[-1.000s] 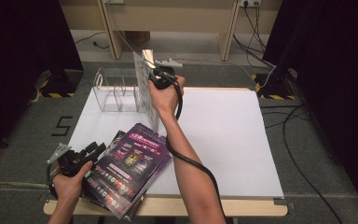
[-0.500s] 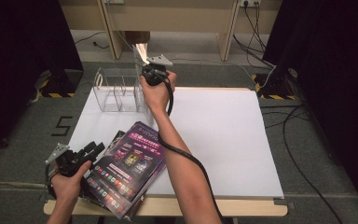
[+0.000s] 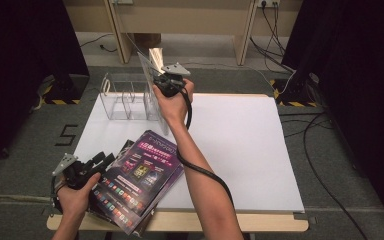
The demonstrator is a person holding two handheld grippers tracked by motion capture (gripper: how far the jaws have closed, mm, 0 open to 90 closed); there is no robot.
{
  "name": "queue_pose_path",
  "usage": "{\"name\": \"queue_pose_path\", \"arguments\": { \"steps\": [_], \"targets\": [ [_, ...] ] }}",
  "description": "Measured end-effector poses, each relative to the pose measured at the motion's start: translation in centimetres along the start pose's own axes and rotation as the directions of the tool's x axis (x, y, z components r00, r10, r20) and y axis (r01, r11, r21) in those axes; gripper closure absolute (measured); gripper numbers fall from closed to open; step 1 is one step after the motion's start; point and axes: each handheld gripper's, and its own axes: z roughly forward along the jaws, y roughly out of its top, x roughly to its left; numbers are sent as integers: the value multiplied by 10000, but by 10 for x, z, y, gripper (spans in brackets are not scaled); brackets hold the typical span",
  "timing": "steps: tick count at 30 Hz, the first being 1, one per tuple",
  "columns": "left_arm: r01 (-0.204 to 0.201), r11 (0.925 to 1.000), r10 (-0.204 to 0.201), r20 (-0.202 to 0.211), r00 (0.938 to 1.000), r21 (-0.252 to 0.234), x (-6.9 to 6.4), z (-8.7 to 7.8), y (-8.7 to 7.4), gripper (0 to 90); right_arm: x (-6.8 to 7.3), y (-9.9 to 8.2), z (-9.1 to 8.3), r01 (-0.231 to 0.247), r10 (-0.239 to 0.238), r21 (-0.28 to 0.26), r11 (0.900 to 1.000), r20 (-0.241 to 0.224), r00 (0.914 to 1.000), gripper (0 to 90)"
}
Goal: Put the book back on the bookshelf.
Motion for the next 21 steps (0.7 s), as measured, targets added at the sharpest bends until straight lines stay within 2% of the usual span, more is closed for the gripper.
{"name": "queue_pose_path", "arguments": {
  "steps": [8, 14, 19, 21],
  "targets": [
    [-54, 10000, 53, 149, 9999, 55, -3, 3, 0, 466, -4, -7, -21, 3, -14, -182, 9998, -572, 9984, 558],
    [-88, 10000, 88, 168, 9998, 32, -5, 3, 3, 421, -7, -10, -35, 105, -124, -240, 9997, -780, 9969, 509],
    [-80, 9999, 83, 221, 9997, -139, -6, 5, 5, 425, -11, -16, -50, 185, -210, -265, 9995, -985, 9949, 502],
    [-215, 9996, 219, 252, 9994, -176, -8, 6, 7, 437, -15, -19, -56, 216, -246, -310, 9993, -1000, 9947, 501]
  ]
}}
